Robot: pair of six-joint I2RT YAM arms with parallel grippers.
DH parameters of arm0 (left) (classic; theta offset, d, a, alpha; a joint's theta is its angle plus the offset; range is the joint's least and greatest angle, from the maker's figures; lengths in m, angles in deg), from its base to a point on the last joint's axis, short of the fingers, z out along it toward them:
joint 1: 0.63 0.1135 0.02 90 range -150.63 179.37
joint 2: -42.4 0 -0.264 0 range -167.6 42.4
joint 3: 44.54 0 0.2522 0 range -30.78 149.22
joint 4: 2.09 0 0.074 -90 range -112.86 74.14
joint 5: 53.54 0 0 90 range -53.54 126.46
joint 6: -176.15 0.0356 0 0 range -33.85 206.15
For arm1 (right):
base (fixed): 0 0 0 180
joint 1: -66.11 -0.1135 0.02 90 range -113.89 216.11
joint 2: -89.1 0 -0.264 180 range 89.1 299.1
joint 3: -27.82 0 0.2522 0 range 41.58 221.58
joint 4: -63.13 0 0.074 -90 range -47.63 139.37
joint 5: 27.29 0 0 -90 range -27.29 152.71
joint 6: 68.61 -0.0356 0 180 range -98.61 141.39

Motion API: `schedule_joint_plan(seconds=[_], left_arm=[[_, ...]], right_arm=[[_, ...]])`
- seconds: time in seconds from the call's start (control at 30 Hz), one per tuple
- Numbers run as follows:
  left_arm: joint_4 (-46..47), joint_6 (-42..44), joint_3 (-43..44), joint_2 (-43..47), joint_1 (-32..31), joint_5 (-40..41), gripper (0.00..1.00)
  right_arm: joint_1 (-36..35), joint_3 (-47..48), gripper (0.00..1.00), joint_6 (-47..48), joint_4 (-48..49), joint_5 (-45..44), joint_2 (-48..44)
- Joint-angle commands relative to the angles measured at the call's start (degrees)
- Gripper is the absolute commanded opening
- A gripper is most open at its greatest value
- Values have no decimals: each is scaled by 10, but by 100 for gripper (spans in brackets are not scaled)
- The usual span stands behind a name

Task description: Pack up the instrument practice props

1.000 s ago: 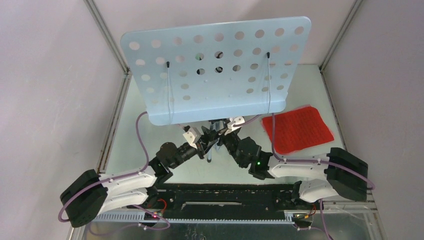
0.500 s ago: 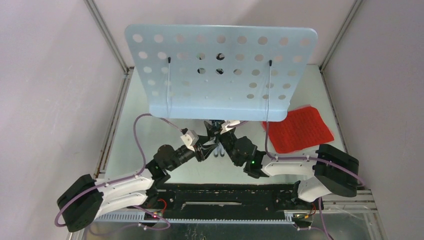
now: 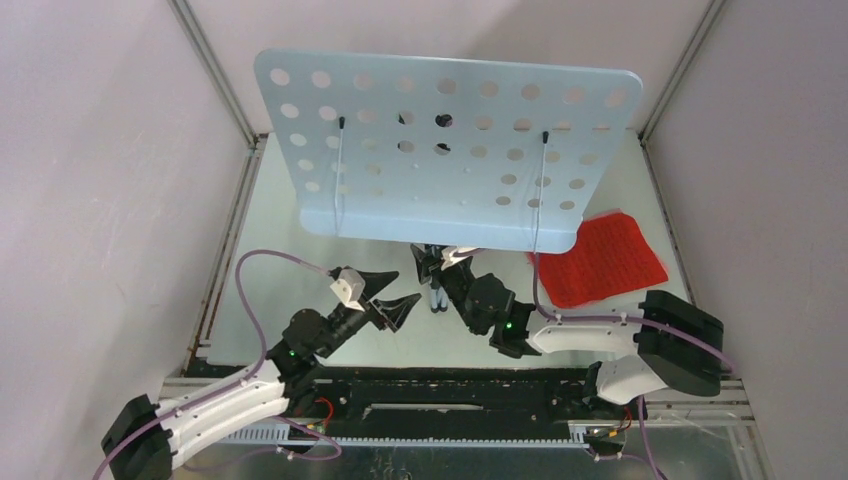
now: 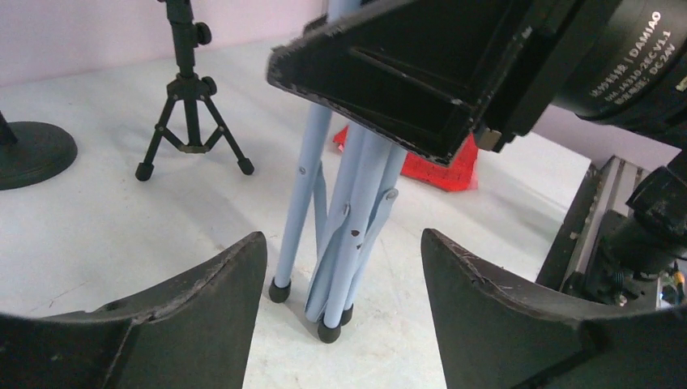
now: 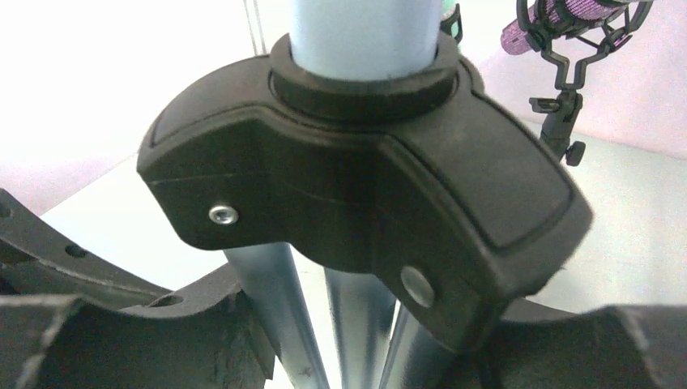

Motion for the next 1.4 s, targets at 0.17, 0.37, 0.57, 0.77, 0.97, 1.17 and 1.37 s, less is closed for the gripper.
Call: schedule_joint_plan(seconds=[0.17, 0.37, 0.57, 0.77, 0.97, 1.17, 1.37], left_arm=[[-32, -41, -5, 61, 0, 27, 76], [8, -28, 11, -29, -4, -26, 84], [69, 9, 43, -138, -53, -14, 98], [163, 25, 15, -160, -99, 73, 100], [193, 20, -7, -142, -124, 97, 100], [196, 5, -19, -158, -124, 131, 100], [211, -6, -23, -200, -125, 173, 99]], right_arm=[[-8, 7, 0, -37, -144, -24, -101], [-11, 33, 0, -70, -178, 1, -140], [-24, 104, 0, -72, -234, 26, -119], [-25, 183, 0, -111, -310, 92, -86], [-3, 245, 0, -158, -348, 175, -47], [23, 283, 0, -200, -348, 253, -21], [43, 355, 0, -203, -412, 402, 26]])
